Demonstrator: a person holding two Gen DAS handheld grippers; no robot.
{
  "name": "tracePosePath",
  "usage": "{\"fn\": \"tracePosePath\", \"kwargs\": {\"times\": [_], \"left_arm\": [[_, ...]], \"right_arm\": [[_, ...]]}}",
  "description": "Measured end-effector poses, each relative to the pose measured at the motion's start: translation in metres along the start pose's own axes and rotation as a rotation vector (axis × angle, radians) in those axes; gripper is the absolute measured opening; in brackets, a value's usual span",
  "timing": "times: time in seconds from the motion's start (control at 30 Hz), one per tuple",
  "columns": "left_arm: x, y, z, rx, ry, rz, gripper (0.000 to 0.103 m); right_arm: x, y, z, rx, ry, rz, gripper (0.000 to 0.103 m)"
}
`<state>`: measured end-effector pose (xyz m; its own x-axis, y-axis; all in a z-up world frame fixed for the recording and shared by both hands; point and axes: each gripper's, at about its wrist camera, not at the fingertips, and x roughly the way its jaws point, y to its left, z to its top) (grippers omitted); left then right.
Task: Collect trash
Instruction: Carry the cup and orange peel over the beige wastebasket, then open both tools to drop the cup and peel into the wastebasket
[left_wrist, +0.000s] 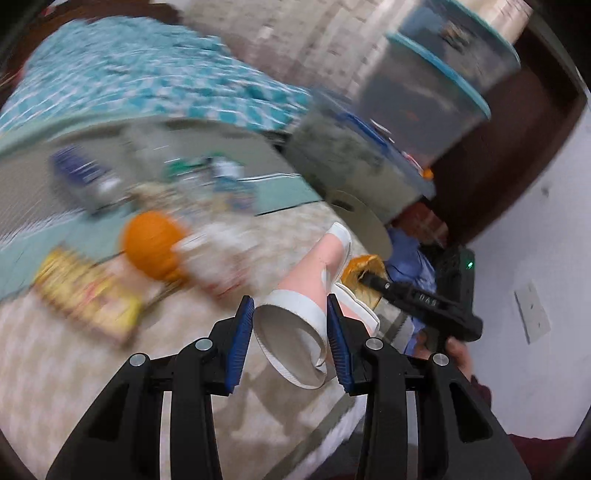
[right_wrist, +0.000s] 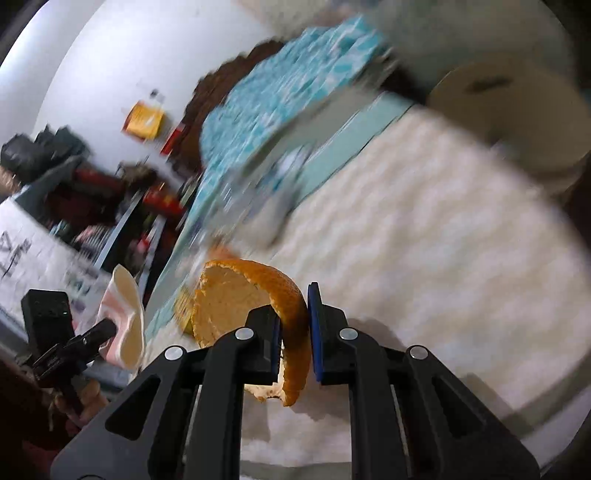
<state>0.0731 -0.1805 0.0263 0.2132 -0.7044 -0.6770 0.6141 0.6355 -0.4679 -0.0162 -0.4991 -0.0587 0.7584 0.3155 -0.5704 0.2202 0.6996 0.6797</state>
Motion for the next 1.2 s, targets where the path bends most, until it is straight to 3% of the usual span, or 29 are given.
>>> {"fn": "tracePosePath", "kwargs": {"times": [0.2,0.37,0.5,0.77,0.87,0.97,1.03,1.1,1.13,1.17,1.2], "left_arm": [[0.108,-0.052,0.066,0.071,0.064,-0.031,0.037],[0.183,-0.091,0.104,0.144,0.097,-0.002,0.037],[0.232,-0.118,0.122,0.201,0.106,0.031,0.038],[0.299,-0.132,0.137,0.233,0.136,0.107,0.041],[0.314,-0.134,0.14,0.232,0.132,0.127,0.047],[0.328,-0.133,0.14,0.2,0.159,0.141,0.065],[0.327,-0.131,0.139,0.183,0.159,0.139,0.065],[0.322,-0.13,0.137,0.184,0.152,0.134,0.071],[0.318,-0.128,0.137,0.18,0.145,0.136,0.072],[0.313,-0.127,0.137,0.172,0.136,0.132,0.073],[0.308,-0.126,0.137,0.166,0.129,0.129,0.075]], "right_arm": [[-0.043,-0.062,0.055,0.058,-0.131,-0.137,0.015],[-0.05,-0.088,0.091,0.011,-0.168,-0.316,0.015],[-0.048,-0.098,0.109,-0.029,-0.181,-0.402,0.015],[-0.021,-0.122,0.131,-0.068,-0.139,-0.49,0.016],[-0.012,-0.125,0.136,-0.086,-0.132,-0.508,0.019],[-0.005,-0.125,0.138,-0.091,-0.109,-0.506,0.019],[-0.003,-0.123,0.138,-0.095,-0.109,-0.516,0.02],[-0.004,-0.118,0.136,-0.101,-0.118,-0.509,0.027],[-0.005,-0.116,0.135,-0.103,-0.128,-0.515,0.036],[-0.008,-0.111,0.134,-0.116,-0.157,-0.523,0.057],[-0.011,-0.106,0.134,-0.133,-0.183,-0.53,0.068]]}}
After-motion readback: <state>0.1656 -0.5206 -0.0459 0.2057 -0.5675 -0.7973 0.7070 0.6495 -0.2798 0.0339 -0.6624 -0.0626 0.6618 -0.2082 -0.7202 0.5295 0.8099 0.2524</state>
